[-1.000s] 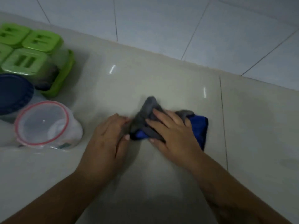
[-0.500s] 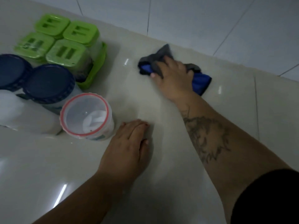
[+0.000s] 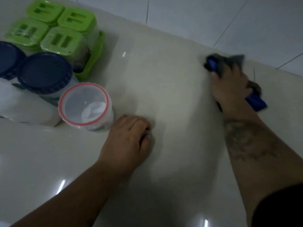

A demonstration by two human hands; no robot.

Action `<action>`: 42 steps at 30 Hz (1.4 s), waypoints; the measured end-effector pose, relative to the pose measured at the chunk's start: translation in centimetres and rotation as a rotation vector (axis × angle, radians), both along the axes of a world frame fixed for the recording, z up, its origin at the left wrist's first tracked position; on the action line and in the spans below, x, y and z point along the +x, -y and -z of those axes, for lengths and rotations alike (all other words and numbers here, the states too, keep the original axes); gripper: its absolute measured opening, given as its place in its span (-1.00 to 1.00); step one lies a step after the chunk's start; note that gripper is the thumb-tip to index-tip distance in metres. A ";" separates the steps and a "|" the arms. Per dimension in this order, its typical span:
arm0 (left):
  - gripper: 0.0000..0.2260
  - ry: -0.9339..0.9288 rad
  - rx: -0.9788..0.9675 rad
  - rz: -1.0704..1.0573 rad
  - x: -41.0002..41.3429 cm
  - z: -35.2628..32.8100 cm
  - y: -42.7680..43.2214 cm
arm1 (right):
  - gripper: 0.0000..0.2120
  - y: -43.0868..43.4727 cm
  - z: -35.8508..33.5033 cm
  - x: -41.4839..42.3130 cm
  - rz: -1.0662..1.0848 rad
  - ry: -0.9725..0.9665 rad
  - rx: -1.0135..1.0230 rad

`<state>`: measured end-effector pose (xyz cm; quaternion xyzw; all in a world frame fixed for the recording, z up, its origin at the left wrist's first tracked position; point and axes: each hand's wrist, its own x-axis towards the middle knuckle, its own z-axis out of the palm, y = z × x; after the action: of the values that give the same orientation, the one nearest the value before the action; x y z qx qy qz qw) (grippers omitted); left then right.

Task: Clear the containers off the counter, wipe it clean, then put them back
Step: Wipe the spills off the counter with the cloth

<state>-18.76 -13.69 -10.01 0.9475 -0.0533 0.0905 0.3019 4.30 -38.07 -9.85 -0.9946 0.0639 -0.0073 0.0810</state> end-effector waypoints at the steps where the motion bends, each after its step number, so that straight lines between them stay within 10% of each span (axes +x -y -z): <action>1: -0.87 0.001 0.014 0.000 0.0 0.0 0.1 | -0.47 -2.5 0.1 0.0 -0.098 -0.010 0.000; 6: -0.88 -0.025 0.058 -0.034 -0.4 -0.7 0.4 | -0.50 -8.3 0.6 -13.8 -0.480 0.022 -0.038; 11: -0.85 -0.095 0.051 0.007 -4.5 -1.0 2.0 | -0.52 4.7 0.3 -28.5 -0.658 -0.047 -0.062; 19: -0.78 -0.048 0.053 0.041 -7.7 -0.6 6.0 | -0.42 14.4 -0.4 -12.7 0.314 -0.014 0.018; 25: -0.73 -0.056 -0.138 -0.218 -8.6 -0.8 5.6 | -0.48 -2.1 0.4 -18.4 -0.439 0.002 -0.042; 29: -0.73 -0.058 0.000 -0.097 -10.8 -0.5 3.9 | -0.50 2.4 -0.1 -32.0 -0.679 -0.066 -0.012; 37: -0.69 -0.072 0.166 -0.090 -11.4 0.2 3.8 | -0.42 9.9 -0.2 -18.2 0.105 -0.052 -0.020; 42: -0.51 -0.226 0.253 -0.250 -12.0 0.6 4.2 | -0.47 -3.9 0.2 -16.2 -0.260 -0.035 -0.024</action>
<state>-30.77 -17.93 -10.65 0.9812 0.0879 0.0130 0.1712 -11.88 -34.21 -10.05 -0.9954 -0.0644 0.0199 0.0685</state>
